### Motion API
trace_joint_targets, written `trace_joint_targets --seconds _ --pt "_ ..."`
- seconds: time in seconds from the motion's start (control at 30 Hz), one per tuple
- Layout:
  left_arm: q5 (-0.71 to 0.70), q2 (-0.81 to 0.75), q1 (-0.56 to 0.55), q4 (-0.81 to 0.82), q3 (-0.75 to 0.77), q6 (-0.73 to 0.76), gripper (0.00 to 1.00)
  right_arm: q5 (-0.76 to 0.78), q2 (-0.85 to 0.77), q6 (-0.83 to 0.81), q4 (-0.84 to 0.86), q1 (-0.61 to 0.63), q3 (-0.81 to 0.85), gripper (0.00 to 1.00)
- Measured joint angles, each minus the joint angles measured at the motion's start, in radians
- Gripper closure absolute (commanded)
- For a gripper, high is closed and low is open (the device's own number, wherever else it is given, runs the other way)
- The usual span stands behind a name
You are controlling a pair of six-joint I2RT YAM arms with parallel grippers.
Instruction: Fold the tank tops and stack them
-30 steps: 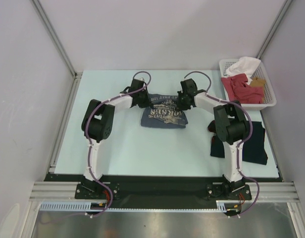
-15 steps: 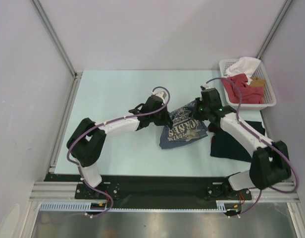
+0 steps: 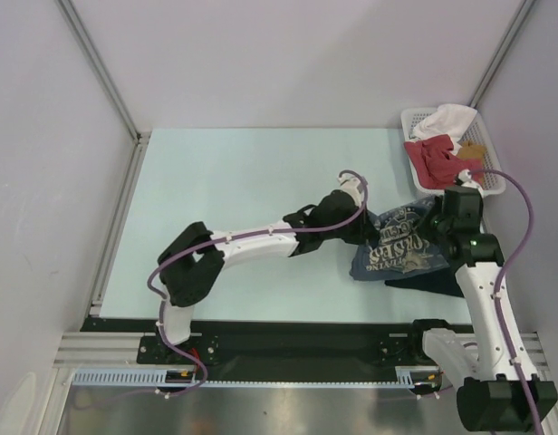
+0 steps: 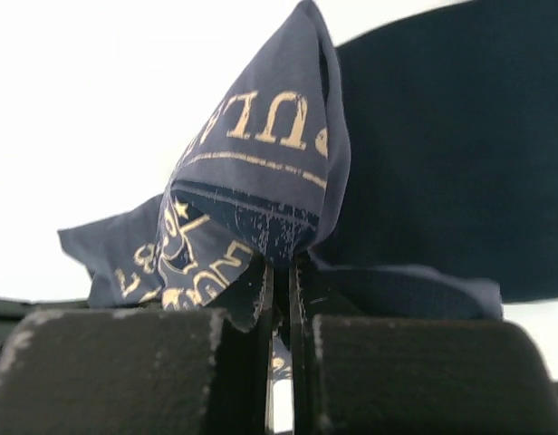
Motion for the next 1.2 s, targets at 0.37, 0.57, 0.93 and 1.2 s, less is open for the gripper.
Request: trace_joint_targets --seconds 0.37,0.57,0.93,1.2 --pt "-0.002 0.197 -0.083 0.077 0.204 -0.009 1.0 -0.077 -0.009 -0.055 -0.075 -0.376 -0.005 1.0" --pt "-0.011 0.286 -0.117 0.101 0.322 -0.018 1.0 -0.105 0.048 -0.059 -0.05 -0.516 -0.004 1.0" --pt "-0.048 0.422 -0.129 0.095 0.453 -0.018 1.0 -0.109 0.122 -0.057 0.065 -0.626 -0.064 1.0" --pt "-0.057 0.485 -0.109 0.104 0.494 -0.027 0.98 -0.11 0.178 -0.019 0.204 -0.673 -0.171 1.0"
